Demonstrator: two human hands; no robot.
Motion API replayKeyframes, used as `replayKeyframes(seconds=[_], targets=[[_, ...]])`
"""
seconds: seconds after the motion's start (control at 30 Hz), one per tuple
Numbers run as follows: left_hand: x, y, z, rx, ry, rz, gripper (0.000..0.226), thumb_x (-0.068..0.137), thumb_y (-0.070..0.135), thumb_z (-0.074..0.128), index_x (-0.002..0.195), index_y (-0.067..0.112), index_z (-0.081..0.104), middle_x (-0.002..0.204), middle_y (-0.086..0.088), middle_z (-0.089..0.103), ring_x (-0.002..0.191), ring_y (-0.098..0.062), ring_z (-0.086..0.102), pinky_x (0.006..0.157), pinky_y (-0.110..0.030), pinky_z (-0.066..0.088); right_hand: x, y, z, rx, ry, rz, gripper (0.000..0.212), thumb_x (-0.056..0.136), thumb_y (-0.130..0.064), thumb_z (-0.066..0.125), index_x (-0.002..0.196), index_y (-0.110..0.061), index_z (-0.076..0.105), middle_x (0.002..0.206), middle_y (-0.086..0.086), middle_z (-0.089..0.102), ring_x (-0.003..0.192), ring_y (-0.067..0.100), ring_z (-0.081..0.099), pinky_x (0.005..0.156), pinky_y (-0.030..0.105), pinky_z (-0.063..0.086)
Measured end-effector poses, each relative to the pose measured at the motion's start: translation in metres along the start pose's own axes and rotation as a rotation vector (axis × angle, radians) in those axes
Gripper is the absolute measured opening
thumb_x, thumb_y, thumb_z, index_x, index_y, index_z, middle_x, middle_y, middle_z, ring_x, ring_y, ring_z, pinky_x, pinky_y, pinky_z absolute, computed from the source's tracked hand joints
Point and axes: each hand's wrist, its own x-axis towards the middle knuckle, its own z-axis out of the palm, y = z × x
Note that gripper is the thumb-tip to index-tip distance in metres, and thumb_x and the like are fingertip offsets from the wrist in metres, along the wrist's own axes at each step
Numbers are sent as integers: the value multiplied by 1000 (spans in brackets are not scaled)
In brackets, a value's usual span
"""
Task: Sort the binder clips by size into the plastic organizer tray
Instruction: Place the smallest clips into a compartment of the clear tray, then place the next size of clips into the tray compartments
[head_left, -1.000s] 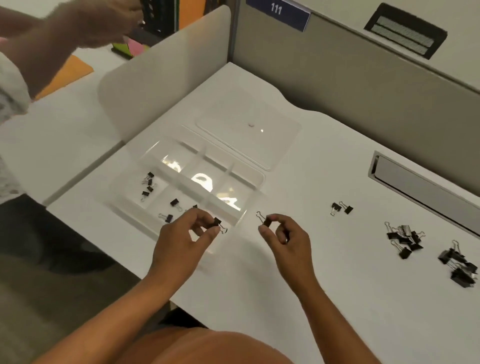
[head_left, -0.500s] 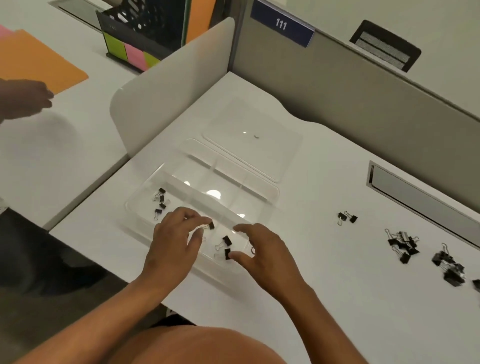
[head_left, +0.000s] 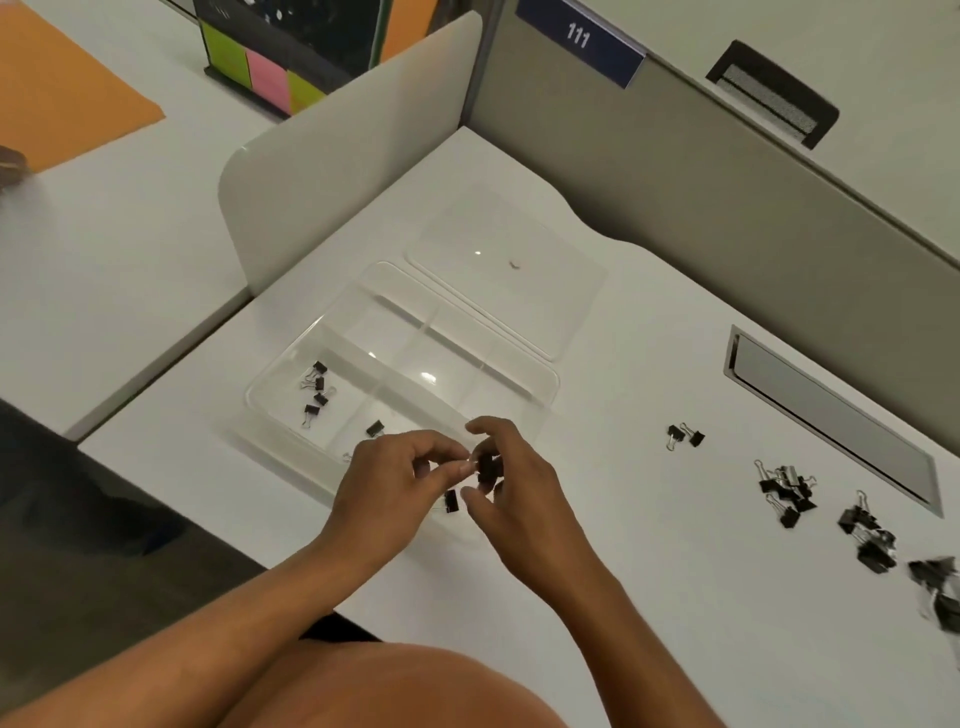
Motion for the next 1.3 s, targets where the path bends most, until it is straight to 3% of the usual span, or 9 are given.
replayKeyframes(seconds=[0.13,0.23,0.33,0.47,0.63,0.87,1.0,1.17,1.3], targets=[[10,-4,0,221,-18,74,5,91,43,76,96,43,78,83,19,68,86,-9,62,83,-27,50,-3,14,-7,18,139,58,60,93,-11,71,140,-42,48,120,-21,55,97,5,62,76,20,55],[19,-11,7,409,-93,64,12,96,53,67,105,51,74,99,14,63,101,-17,58,87,-27,38,-8,25,-15,59,229,111,56,92,-7,70,135,-39,55,119,-20,57,91,5,62,73,18,53],[25,-4,15,529,-138,116,19,101,41,63,116,43,75,105,12,60,105,-19,54,91,-31,29,-20,38,-20,96,259,155,52,90,-7,71,129,-39,58,117,-20,58,89,5,62,72,15,51],[30,-6,22,610,55,255,27,97,17,72,119,32,73,129,7,64,108,-25,62,85,-41,39,-39,61,-22,128,310,194,48,90,-9,72,125,-40,61,115,-19,59,85,8,62,73,12,48],[25,13,42,473,198,317,25,97,7,68,110,28,73,115,6,57,98,-17,61,88,-39,38,-59,90,-35,188,365,235,42,90,-10,71,119,-39,64,110,-17,62,79,10,61,72,12,48],[14,58,150,384,-82,493,22,95,8,68,108,26,72,106,12,56,95,-8,60,86,-28,48,-45,176,-98,155,509,307,29,95,-12,65,117,-31,67,107,-13,64,78,9,60,69,12,47],[42,68,234,332,-254,376,22,99,20,64,118,29,70,112,13,56,93,-3,60,83,-23,51,-10,239,-137,52,529,299,29,95,-9,62,121,-21,67,116,-4,62,86,11,63,82,31,53],[93,57,336,565,-199,327,45,102,23,59,147,21,52,143,-3,48,120,-27,57,96,-41,52,34,301,-168,-172,473,219,41,98,-9,58,138,-15,59,140,9,50,125,32,51,96,40,51],[124,41,378,863,-104,354,49,106,34,50,154,25,44,160,-7,39,122,-33,52,91,-47,47,51,336,-171,-393,461,163,42,106,-24,55,147,-23,56,155,7,47,127,35,47,99,44,47]])
